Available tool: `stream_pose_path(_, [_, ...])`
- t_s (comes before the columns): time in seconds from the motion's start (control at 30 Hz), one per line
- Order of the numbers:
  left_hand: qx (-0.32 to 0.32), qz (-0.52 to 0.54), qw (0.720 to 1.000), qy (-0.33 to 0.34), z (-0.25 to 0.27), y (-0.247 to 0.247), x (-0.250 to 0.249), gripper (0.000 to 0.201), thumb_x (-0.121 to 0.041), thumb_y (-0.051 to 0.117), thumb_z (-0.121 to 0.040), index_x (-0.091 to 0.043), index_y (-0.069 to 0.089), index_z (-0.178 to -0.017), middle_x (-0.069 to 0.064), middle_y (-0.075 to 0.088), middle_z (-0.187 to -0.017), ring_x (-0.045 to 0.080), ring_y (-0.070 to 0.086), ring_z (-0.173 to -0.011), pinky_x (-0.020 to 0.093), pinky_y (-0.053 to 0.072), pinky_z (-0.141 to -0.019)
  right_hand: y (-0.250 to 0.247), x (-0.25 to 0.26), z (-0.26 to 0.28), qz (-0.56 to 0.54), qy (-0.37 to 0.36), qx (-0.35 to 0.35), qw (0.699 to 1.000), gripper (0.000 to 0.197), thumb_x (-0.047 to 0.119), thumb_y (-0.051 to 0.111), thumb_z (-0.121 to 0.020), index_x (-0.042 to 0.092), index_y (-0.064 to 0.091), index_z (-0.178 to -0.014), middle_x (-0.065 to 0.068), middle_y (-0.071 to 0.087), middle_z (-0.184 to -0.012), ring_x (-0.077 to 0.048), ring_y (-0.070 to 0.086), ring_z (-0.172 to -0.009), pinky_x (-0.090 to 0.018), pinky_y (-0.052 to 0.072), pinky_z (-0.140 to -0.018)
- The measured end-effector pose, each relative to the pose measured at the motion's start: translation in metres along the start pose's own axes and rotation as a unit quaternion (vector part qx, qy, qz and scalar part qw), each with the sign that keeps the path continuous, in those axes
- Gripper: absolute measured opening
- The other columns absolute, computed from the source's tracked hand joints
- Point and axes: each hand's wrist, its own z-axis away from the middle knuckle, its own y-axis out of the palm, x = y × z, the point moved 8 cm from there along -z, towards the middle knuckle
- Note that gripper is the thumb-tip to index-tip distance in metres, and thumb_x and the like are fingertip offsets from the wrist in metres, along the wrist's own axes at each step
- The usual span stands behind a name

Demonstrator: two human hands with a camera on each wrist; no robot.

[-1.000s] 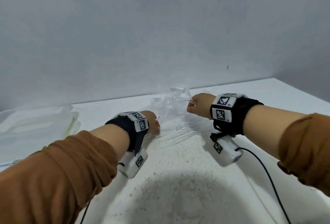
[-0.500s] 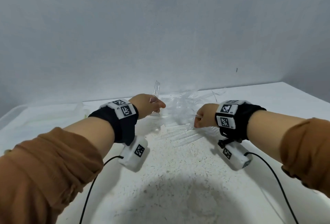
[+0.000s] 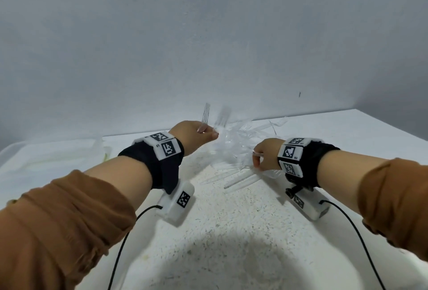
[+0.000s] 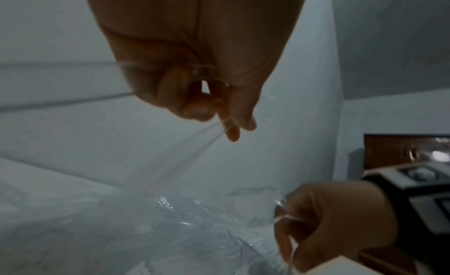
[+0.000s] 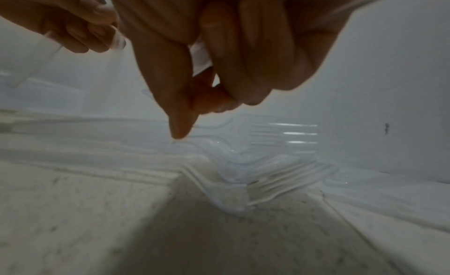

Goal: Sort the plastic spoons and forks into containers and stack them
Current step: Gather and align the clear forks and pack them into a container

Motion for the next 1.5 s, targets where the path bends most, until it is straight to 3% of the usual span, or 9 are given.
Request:
stream_pose_path(0.17, [-0.016,-0.032,0.999,0.02,-0.006,0.001,-0.013,0.027,-0.022,0.039,-0.099,-0.012,0.064,-0.102,0.001,0.059,-0.107,0.018,0.053,-0.098,0.022,0.034,-0.069,-0.017,-0.023,0.017,-0.124,0.051,-0.044,0.99,0.011,0.015,0.053,-0.086,0.023,0.059,-0.089,0.01,0.065,-0.064,-0.006,0.055,-0.064,-0.02,0.041,-0.059])
stream_pose_path(0.27, [0.03,0.01,0.999,0.001,-0.009,0.02,-0.014,0.02,-0.01,0.034,-0.099,-0.01,0.055,-0.099,0.003,0.058,-0.088,0.015,0.055,-0.075,0.014,0.038,-0.052,-0.026,-0.038,0.029,-0.235,0.091,-0.073,0.965,0.008,0.014,0.051,-0.086,0.014,0.058,-0.089,0.004,0.072,-0.073,-0.01,0.045,-0.046,-0.021,0.036,-0.045])
stream_pose_path(0.4, [0.092,-0.089,0.992,0.019,-0.015,0.05,-0.02,0.027,-0.019,0.032,-0.101,-0.015,0.056,-0.112,-0.003,0.051,-0.096,0.016,0.057,-0.08,0.016,0.038,-0.058,-0.029,-0.055,0.045,-0.359,0.131,-0.115,0.917,0.01,0.016,0.051,-0.087,0.013,0.053,-0.078,-0.006,0.073,-0.083,-0.015,0.051,-0.045,-0.02,0.03,-0.04])
stream_pose_path(0.53, [0.108,-0.174,0.978,0.035,-0.023,0.075,-0.024,0.025,-0.031,0.043,-0.094,-0.018,0.046,-0.072,-0.004,0.047,-0.075,0.013,0.045,-0.067,0.022,0.029,-0.056,-0.022,-0.065,0.055,-0.4,0.134,-0.142,0.896,0.012,0.017,0.058,-0.088,0.015,0.053,-0.077,-0.001,0.07,-0.073,-0.013,0.061,-0.053,-0.016,0.03,-0.034])
stream_pose_path(0.73, [0.171,-0.25,0.952,0.04,-0.026,0.1,-0.03,0.032,-0.036,0.056,-0.09,-0.016,0.064,-0.113,0.002,0.059,-0.115,0.02,0.054,-0.107,0.023,0.039,-0.08,-0.012,-0.071,0.064,-0.483,0.148,-0.164,0.847,0.021,0.003,0.047,-0.093,0.014,0.04,-0.109,-0.006,0.054,-0.069,-0.004,0.05,-0.028,-0.01,0.026,-0.028])
stream_pose_path(0.9, [0.188,-0.312,0.931,0.03,-0.033,0.112,-0.029,0.043,-0.041,0.061,-0.086,-0.013,0.057,-0.117,0.002,0.059,-0.116,0.019,0.053,-0.097,0.026,0.039,-0.078,0.0,-0.076,0.066,-0.435,0.173,-0.152,0.871,0.018,0.017,0.045,-0.094,0.007,0.059,-0.099,-0.007,0.051,-0.065,-0.019,0.046,-0.051,-0.021,0.03,-0.04])
stream_pose_path(1.07, [0.203,-0.315,0.926,0.043,-0.034,0.117,-0.03,0.042,-0.036,0.064,-0.085,-0.017,0.052,-0.12,0.001,0.055,-0.12,0.019,0.051,-0.099,0.028,0.039,-0.081,0.004,-0.07,0.07,-0.46,0.161,-0.148,0.86,0.013,0.018,0.038,-0.098,0.016,0.051,-0.097,-0.002,0.046,-0.064,-0.014,0.041,-0.047,-0.021,0.031,-0.043])
stream_pose_path(1.27, [0.198,-0.298,0.932,0.059,-0.033,0.121,-0.032,0.006,-0.018,0.046,-0.09,-0.02,0.048,-0.095,-0.003,0.052,-0.092,0.016,0.054,-0.084,0.025,0.041,-0.071,-0.014,-0.069,0.073,-0.319,0.159,-0.152,0.922,0.016,0.024,0.044,-0.096,0.014,0.055,-0.102,-0.001,0.049,-0.083,-0.008,0.039,-0.056,-0.016,0.034,-0.048])
stream_pose_path(1.5, [0.174,-0.285,0.94,0.07,-0.028,0.119,-0.038,0.029,-0.018,0.039,-0.094,-0.018,0.034,-0.066,-0.005,0.037,-0.065,0.008,0.035,-0.057,0.018,0.026,-0.051,-0.008,-0.071,0.076,-0.266,0.201,-0.125,0.935,0.021,0.028,0.057,-0.088,0.013,0.051,-0.073,0.002,0.039,-0.06,-0.011,0.035,-0.049,-0.021,0.028,-0.047])
